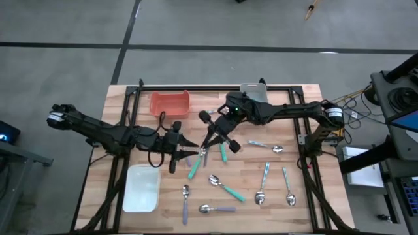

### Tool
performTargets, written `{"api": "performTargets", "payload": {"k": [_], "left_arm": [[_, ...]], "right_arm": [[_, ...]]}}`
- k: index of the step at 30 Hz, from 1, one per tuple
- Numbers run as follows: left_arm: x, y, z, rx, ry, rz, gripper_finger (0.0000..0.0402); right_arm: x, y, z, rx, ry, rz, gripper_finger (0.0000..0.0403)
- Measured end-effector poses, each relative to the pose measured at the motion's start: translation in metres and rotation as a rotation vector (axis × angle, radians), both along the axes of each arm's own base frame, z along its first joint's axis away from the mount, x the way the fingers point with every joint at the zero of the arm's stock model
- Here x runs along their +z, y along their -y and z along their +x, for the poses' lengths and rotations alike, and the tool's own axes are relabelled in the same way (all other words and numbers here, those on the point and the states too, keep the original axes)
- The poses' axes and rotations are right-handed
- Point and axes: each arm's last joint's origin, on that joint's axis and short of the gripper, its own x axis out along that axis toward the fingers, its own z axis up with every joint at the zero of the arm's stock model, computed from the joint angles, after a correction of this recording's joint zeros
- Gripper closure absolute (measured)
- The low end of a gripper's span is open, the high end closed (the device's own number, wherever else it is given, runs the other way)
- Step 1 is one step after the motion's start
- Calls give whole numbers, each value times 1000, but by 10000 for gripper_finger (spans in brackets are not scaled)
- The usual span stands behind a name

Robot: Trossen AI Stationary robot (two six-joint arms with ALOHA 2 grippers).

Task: Sort silverware by color (type)
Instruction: Put the purple spoon into the white bin

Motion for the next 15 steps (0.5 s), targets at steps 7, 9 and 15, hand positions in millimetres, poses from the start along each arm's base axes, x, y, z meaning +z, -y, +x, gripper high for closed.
{"api": "performTargets", "payload": {"k": [7, 9, 15], "left_arm": [[-11, -11, -5, 323, -88, 87, 252], [-16, -12, -1, 393, -94, 109, 249], [-39, -13, 21, 521, -98, 155, 248]], "right_arm": [[-15, 31, -23, -607, -243, -60, 390], [-27, 31, -25, -677, -251, -20, 390], [-63, 29, -28, -918, -51, 193, 390]]}}
